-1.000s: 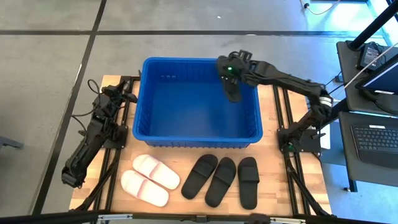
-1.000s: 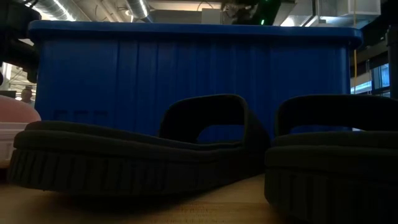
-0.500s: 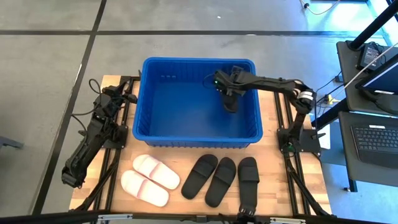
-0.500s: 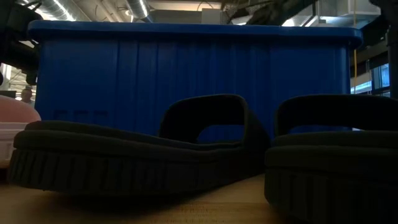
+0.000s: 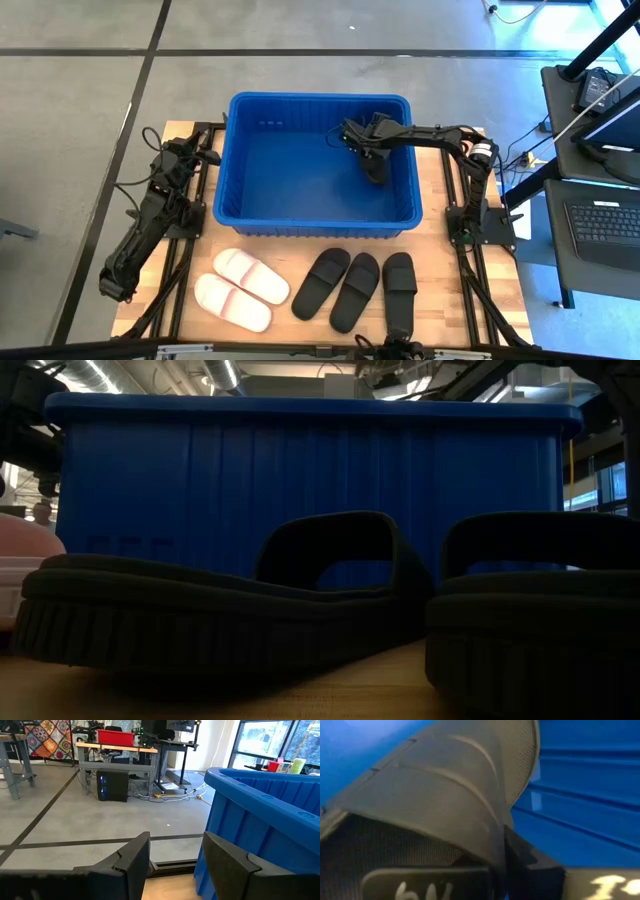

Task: Pick and place slides into bin
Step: Put the black slide into the organizer bin

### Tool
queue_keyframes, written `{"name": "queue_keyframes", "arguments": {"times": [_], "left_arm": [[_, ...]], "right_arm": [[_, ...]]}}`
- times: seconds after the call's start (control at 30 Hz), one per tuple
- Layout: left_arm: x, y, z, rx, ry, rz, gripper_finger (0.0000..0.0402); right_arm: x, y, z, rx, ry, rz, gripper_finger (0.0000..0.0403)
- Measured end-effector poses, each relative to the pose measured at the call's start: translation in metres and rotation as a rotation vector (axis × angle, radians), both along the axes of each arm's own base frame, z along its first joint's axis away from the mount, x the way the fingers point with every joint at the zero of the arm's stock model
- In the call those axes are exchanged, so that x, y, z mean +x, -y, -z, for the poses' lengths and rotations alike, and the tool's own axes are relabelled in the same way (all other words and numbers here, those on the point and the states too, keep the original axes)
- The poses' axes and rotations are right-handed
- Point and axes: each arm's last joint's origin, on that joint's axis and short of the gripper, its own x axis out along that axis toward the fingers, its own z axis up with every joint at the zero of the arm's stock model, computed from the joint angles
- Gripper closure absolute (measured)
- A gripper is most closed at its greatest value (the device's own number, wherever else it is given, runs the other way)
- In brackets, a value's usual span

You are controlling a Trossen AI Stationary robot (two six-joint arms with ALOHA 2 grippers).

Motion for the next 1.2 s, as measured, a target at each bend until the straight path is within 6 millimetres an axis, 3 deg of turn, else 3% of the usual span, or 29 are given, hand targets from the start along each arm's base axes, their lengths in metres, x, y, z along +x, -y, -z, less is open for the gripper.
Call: {"name": "queue_keyframes", "arguments": {"times": [0.27, 0.6, 0.8, 1.2], "left_arm": [[0.000, 0.000, 0.000, 0.000, 0.000, 0.000, 0.0224], [0.000, 0.000, 0.000, 0.000, 0.000, 0.000, 0.0224], [0.000, 0.000, 0.000, 0.000, -0.001, 0.000, 0.0224], [0.000, 0.000, 0.000, 0.000, 0.000, 0.000, 0.0224]], "right_arm": [[-0.011, -0.005, 0.001, 0.024, -0.055, 0.110, 0.0386], [-0.015, 0.002, 0.002, 0.059, 0.036, 0.200, 0.0386], [-0.019, 0.012, 0.002, 0.073, 0.038, 0.188, 0.0386], [-0.018, 0.014, 0.003, 0.119, 0.074, 0.168, 0.0375]]}}
